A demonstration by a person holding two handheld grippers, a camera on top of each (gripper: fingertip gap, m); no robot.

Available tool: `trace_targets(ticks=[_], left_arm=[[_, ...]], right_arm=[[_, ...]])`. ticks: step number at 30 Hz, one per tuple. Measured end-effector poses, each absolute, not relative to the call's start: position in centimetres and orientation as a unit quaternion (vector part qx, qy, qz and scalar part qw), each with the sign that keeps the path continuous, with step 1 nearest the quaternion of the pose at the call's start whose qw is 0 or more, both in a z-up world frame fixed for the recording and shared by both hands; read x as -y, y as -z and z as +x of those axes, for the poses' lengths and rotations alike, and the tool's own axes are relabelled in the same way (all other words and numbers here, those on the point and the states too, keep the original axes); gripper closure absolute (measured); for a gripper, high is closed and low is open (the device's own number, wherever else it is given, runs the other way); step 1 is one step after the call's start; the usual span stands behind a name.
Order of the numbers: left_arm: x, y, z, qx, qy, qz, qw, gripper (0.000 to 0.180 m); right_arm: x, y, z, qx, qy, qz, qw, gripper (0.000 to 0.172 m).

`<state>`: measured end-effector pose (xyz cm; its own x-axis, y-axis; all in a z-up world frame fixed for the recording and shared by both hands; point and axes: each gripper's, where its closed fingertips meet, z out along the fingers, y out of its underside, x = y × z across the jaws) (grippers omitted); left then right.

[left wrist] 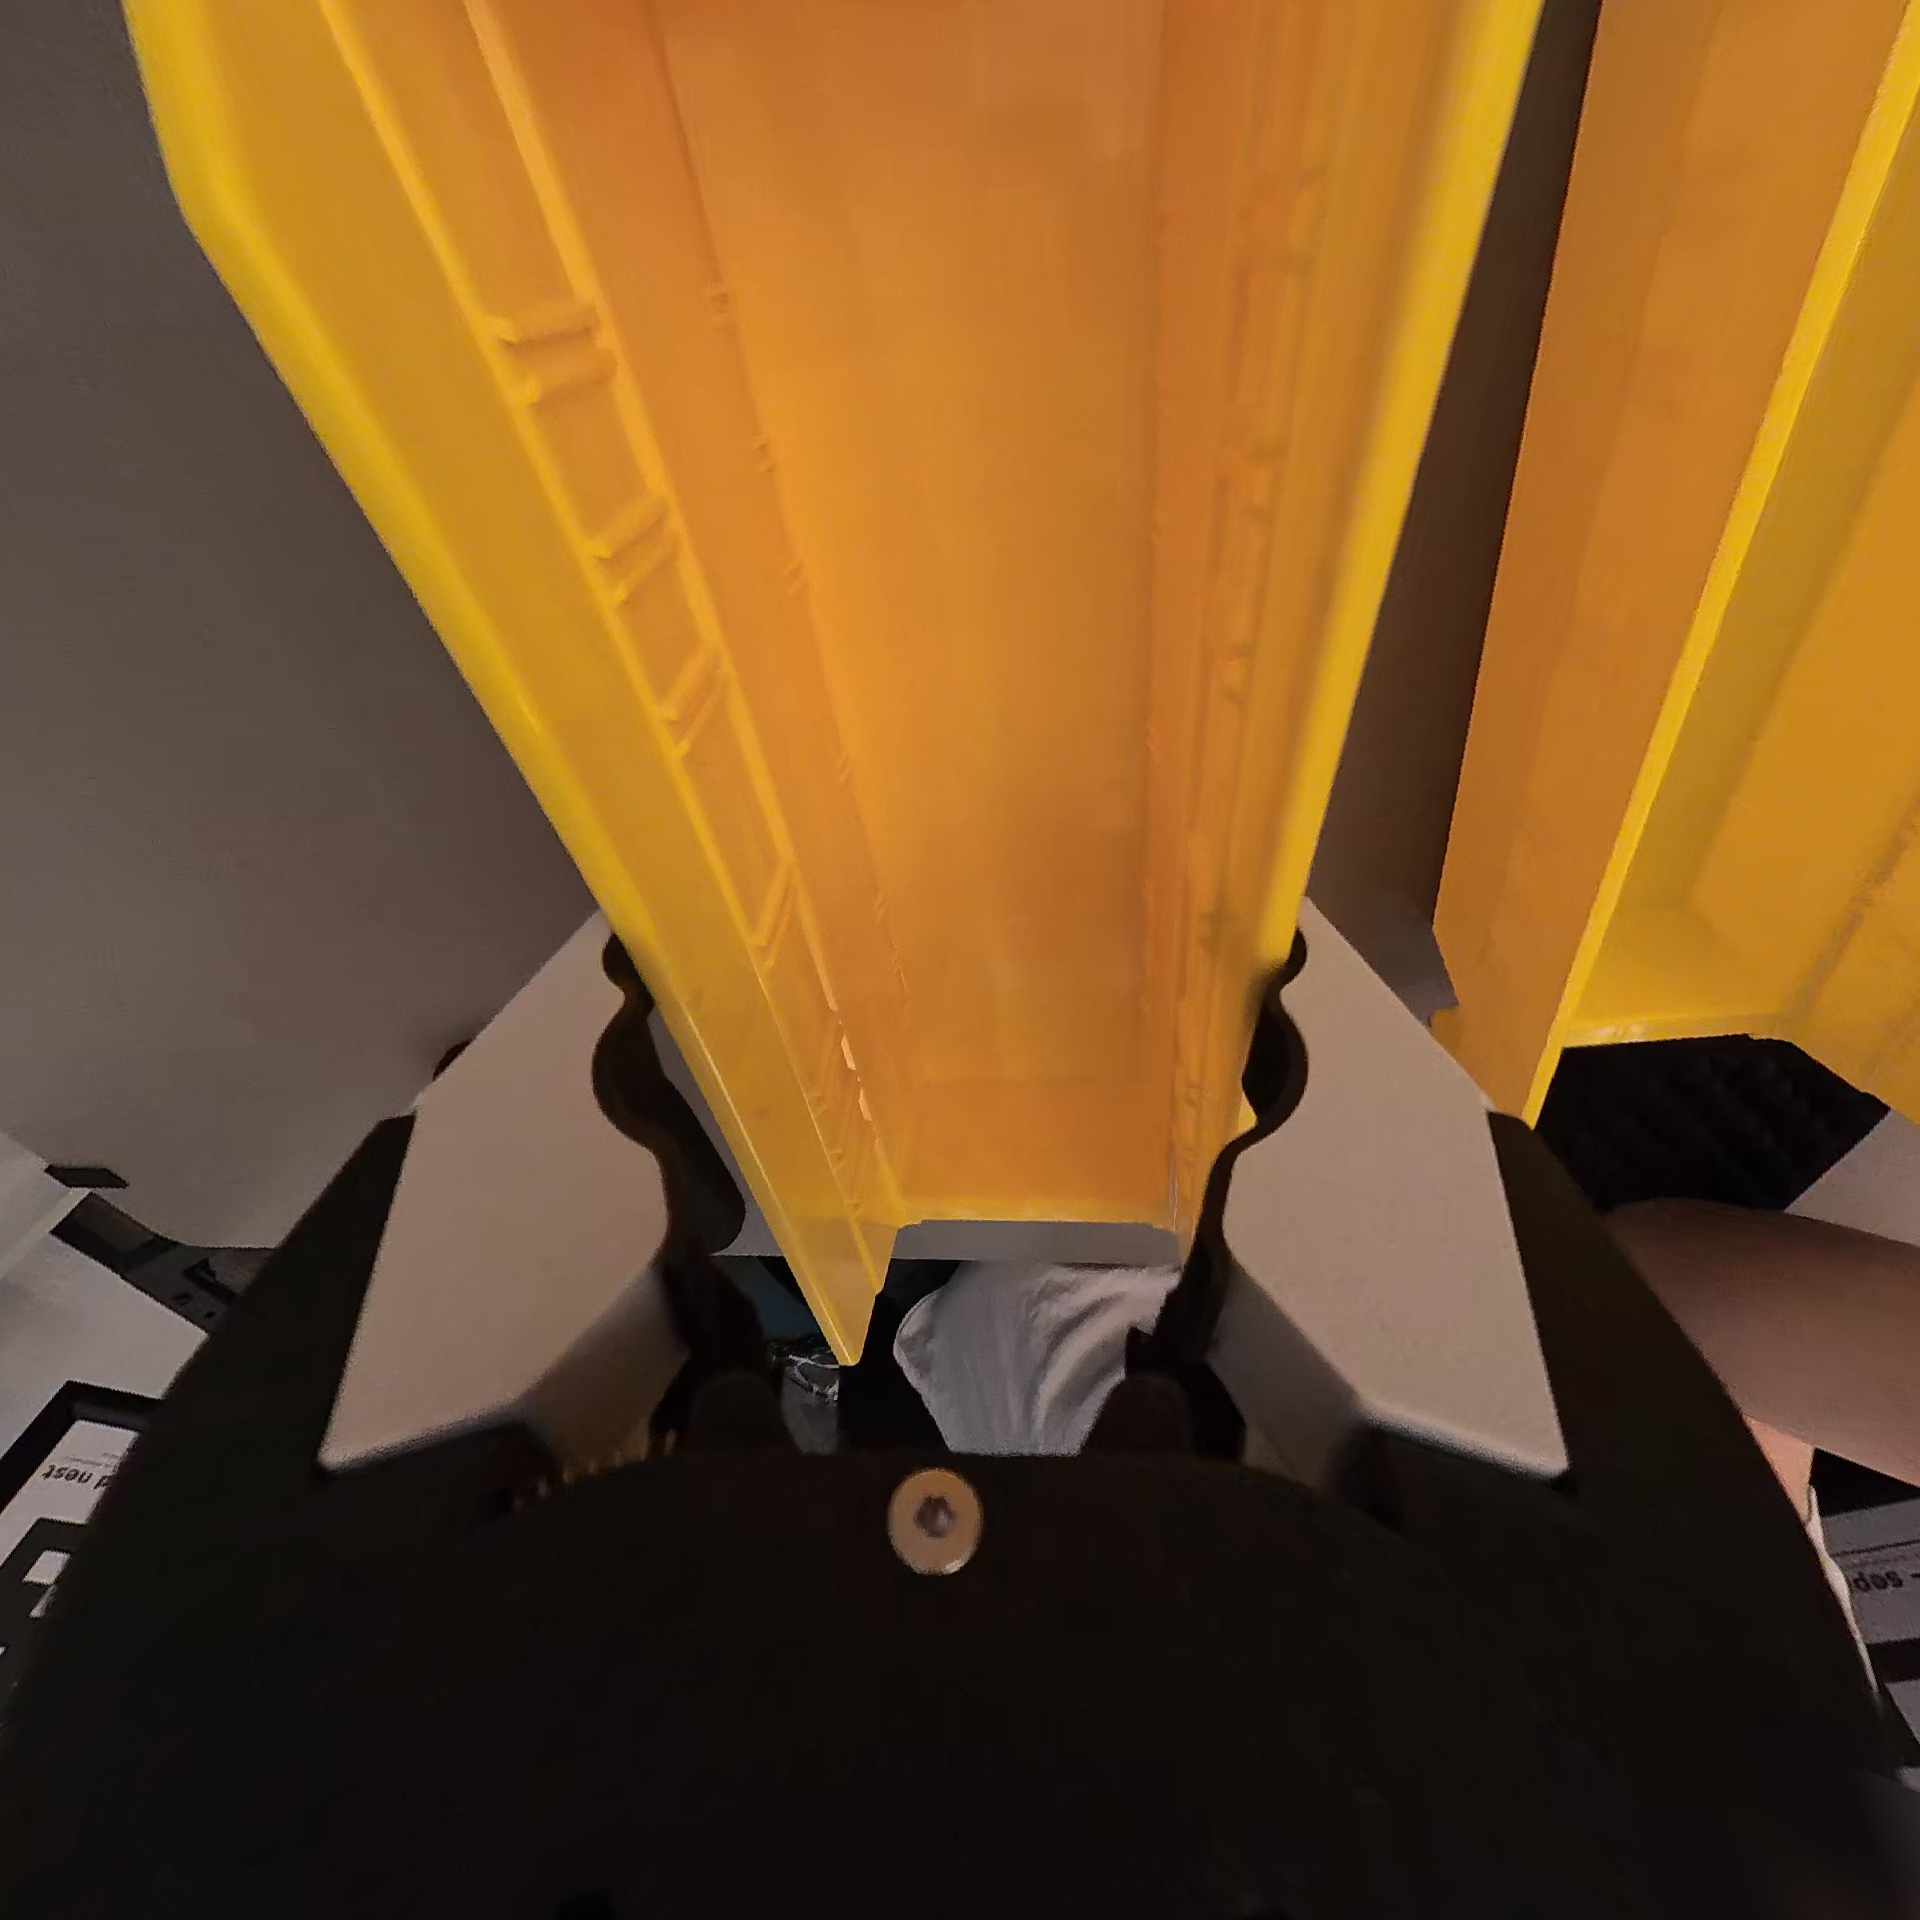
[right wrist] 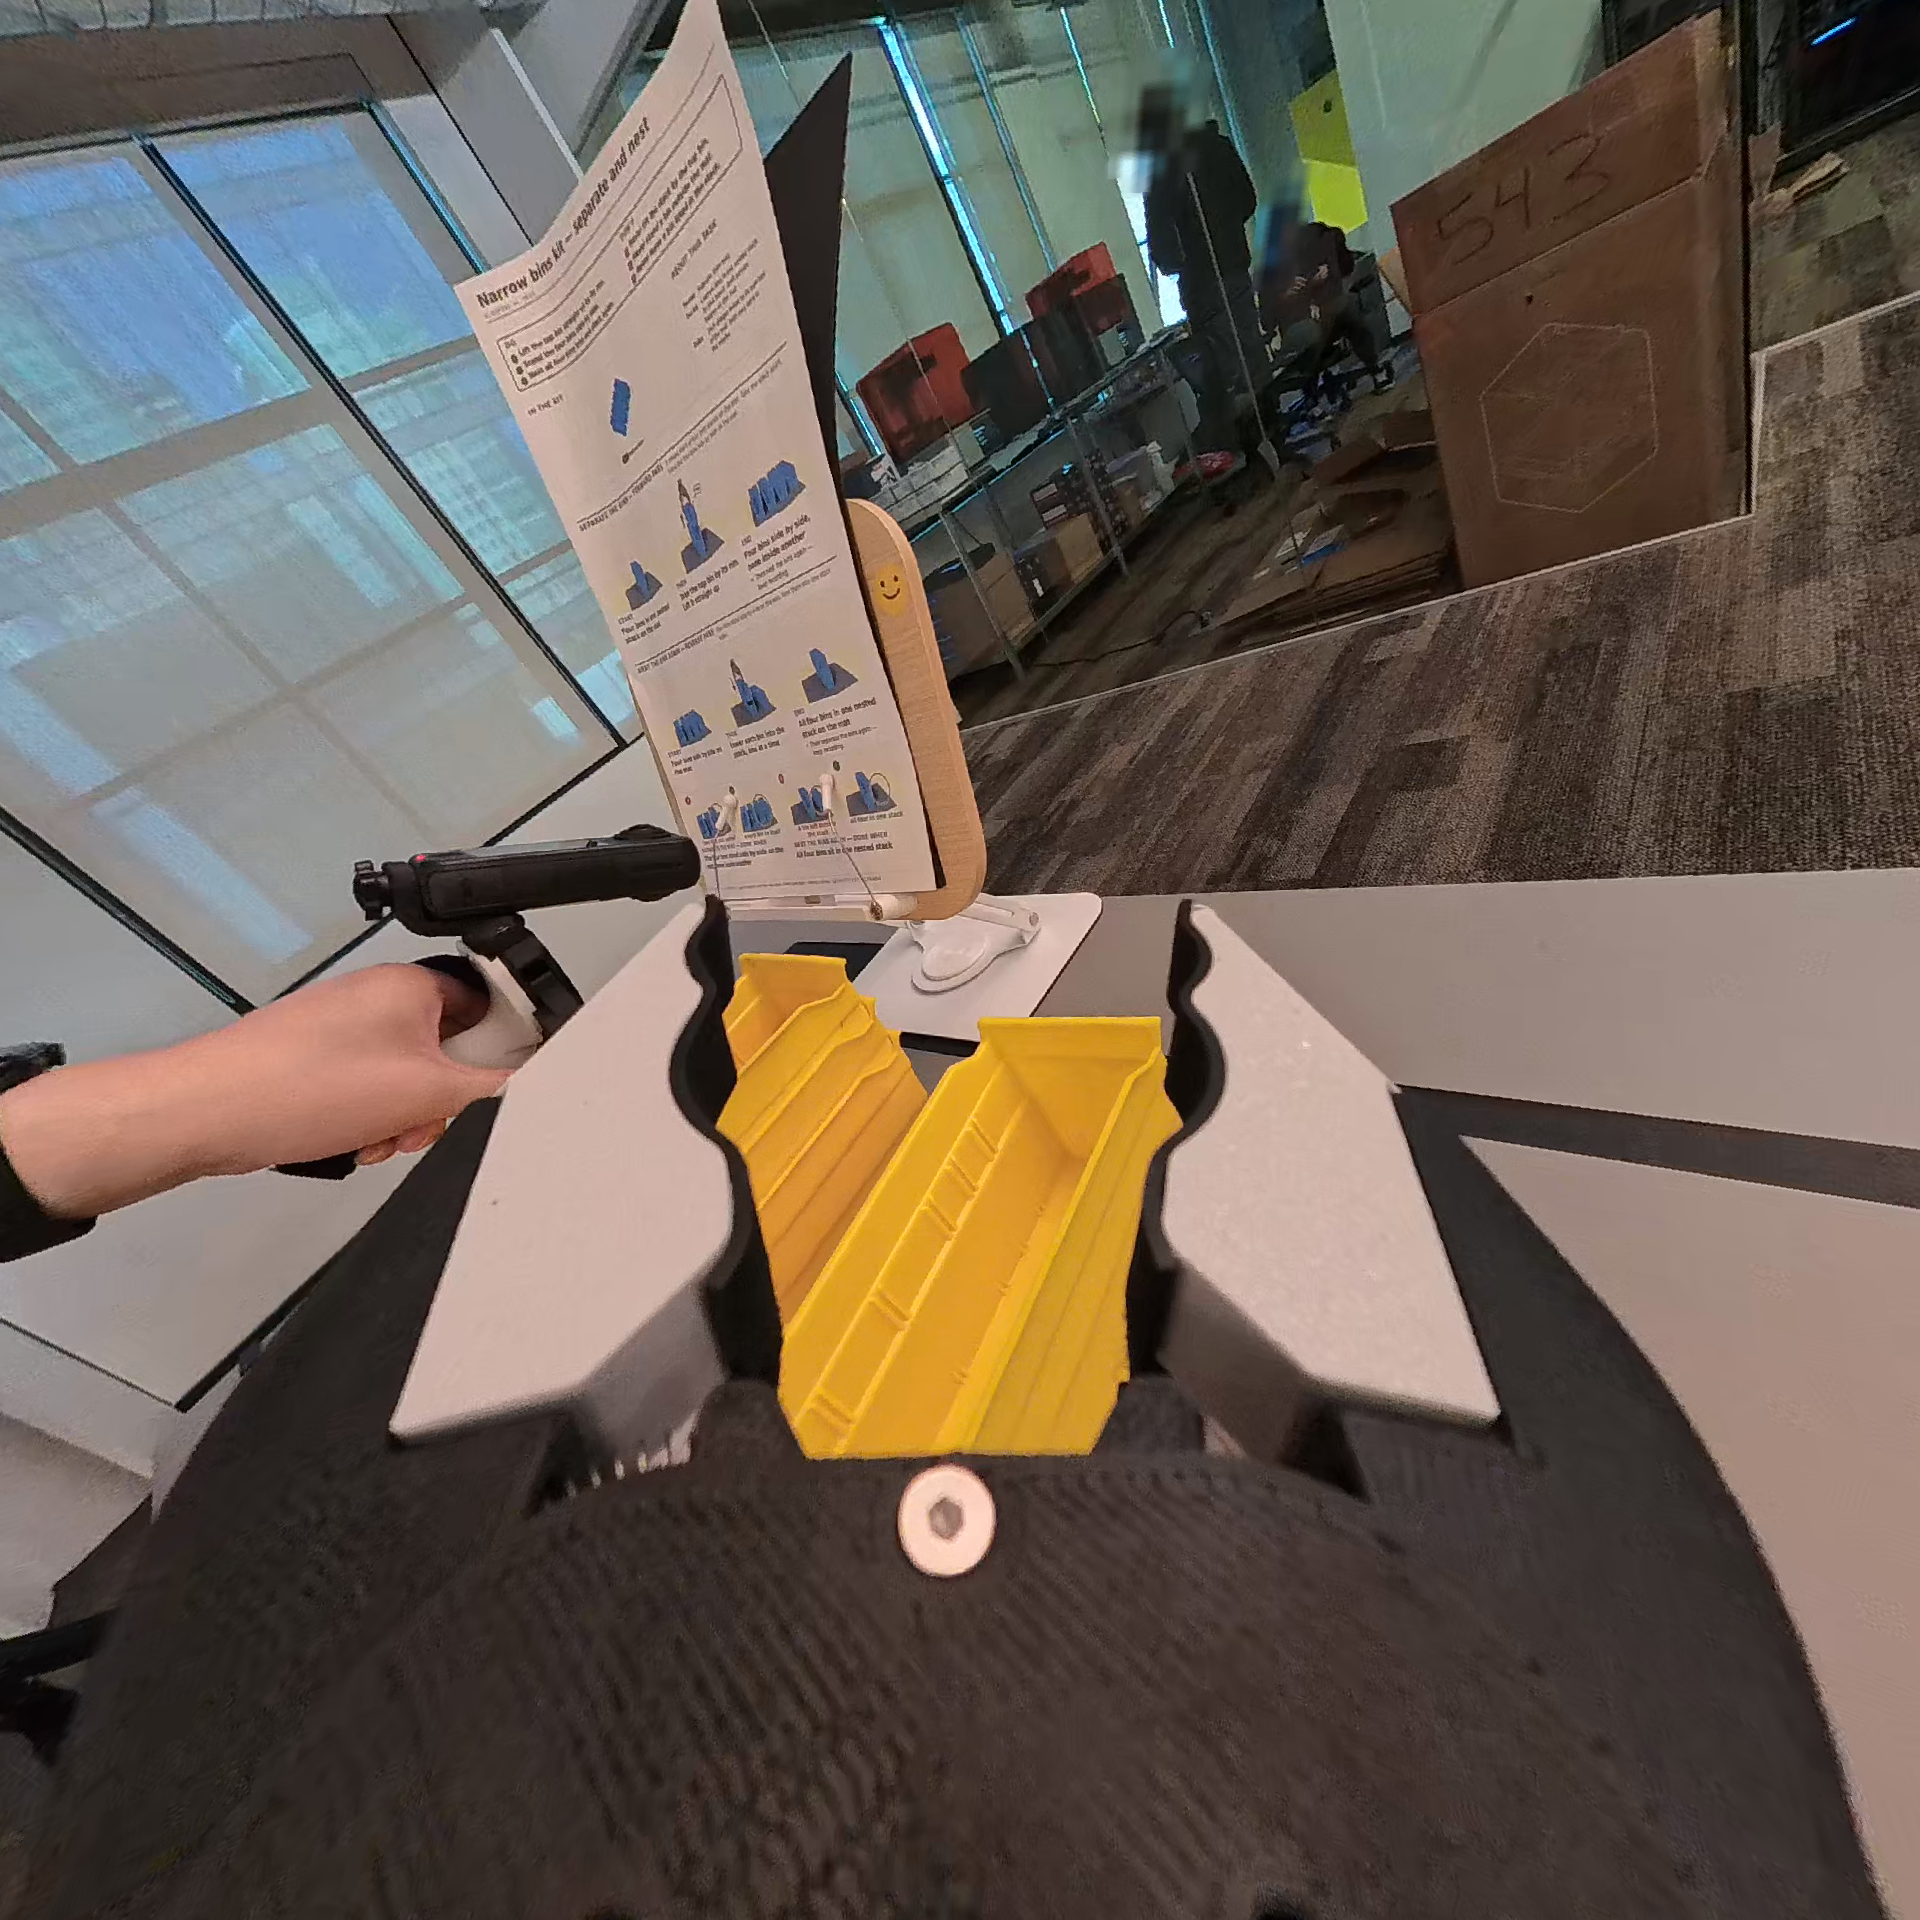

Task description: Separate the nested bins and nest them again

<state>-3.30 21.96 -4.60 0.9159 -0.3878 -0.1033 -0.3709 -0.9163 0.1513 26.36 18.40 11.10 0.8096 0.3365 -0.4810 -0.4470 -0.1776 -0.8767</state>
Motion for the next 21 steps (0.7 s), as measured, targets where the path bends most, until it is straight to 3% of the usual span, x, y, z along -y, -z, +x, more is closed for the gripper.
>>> trace_targets(ticks=[13,21], left_arm=[[-22.2,0.6,-3.0,0.21,0.065,0.975,0.044,0.065],[-21.7,-6.0,-3.4,0.242,0.043,0.969,0.031,0.065]], right_arm=[[-18.5,-10.7,26.7,-0.048,-0.32,-0.703,0.633,0.087],[-18.7,-10.4,26.8,-0.051,-0.324,-0.706,0.628,0.087]])
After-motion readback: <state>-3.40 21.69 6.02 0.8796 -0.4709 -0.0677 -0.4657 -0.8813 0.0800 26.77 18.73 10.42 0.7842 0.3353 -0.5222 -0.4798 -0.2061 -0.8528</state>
